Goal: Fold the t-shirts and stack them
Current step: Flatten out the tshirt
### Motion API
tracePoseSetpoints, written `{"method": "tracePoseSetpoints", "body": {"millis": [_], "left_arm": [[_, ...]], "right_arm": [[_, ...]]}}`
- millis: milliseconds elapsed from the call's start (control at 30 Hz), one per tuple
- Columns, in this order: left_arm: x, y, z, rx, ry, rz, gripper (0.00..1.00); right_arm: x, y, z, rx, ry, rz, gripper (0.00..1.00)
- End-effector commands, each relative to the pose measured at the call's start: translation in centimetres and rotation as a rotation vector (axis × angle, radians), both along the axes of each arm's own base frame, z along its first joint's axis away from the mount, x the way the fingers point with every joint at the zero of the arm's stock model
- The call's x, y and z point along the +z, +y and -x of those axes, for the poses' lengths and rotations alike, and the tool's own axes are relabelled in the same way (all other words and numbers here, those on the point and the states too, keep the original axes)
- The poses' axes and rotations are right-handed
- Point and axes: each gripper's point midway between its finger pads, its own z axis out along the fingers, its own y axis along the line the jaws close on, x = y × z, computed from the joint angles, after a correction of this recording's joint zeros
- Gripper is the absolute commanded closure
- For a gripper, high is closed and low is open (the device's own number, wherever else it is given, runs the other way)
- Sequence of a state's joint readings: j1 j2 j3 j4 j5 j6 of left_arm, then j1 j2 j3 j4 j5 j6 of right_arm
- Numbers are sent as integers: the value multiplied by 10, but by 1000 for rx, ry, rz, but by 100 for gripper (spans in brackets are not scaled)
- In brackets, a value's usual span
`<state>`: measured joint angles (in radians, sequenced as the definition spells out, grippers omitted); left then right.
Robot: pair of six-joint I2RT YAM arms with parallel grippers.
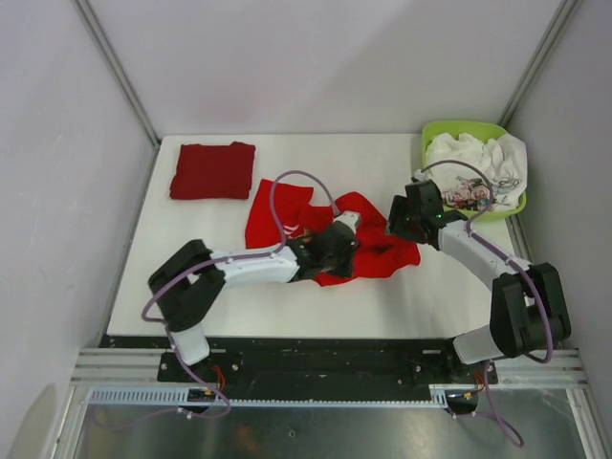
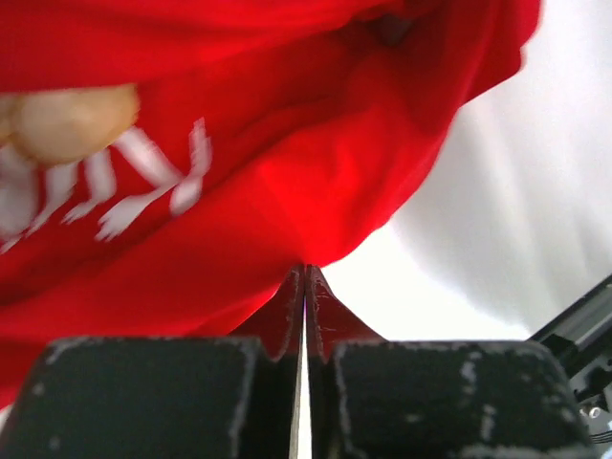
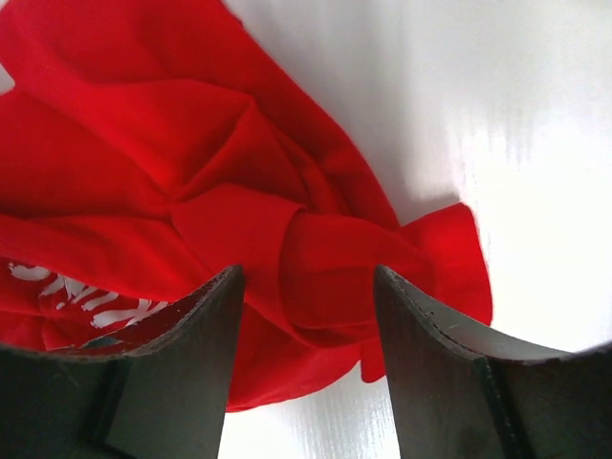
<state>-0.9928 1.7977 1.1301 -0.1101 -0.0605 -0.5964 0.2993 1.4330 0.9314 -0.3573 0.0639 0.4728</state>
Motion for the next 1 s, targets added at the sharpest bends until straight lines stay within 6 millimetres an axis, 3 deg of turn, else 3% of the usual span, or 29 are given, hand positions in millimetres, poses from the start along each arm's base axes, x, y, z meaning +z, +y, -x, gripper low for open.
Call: {"method": "tracePoseSetpoints", "body": {"millis": [0,133,233,300,400,467,567,633,833,967], "left_arm": [[39,39,-11,175,-103,31,100],[40,74,-8,255,-115,14,100],[46,75,-5,221,-122,22,96],[51,63,-5,165,-125,29,78],[54,44,-9,106,-139,27,46],[53,30,-12,66,-143,26,37],[52,7,-18,15,-149,35,33],[52,-8,-21,-20,-157,48,32],[40,-50,-26,-129,-152,69,30],[24,-61,-22,-159,-121,65,30]], "right_arm": [[-2,20,1,75,-26,38,37],[-5,32,8,113,-31,90,33],[-12,34,7,117,-23,110,34],[-14,31,5,99,-21,118,44],[-13,18,0,35,-20,119,67],[-11,7,-5,-5,-19,115,80],[-6,-1,-12,-34,-26,112,94],[-3,-2,-16,-45,-31,114,99],[3,-6,-23,-71,-38,98,100],[5,-8,-27,-79,-40,84,100]]}}
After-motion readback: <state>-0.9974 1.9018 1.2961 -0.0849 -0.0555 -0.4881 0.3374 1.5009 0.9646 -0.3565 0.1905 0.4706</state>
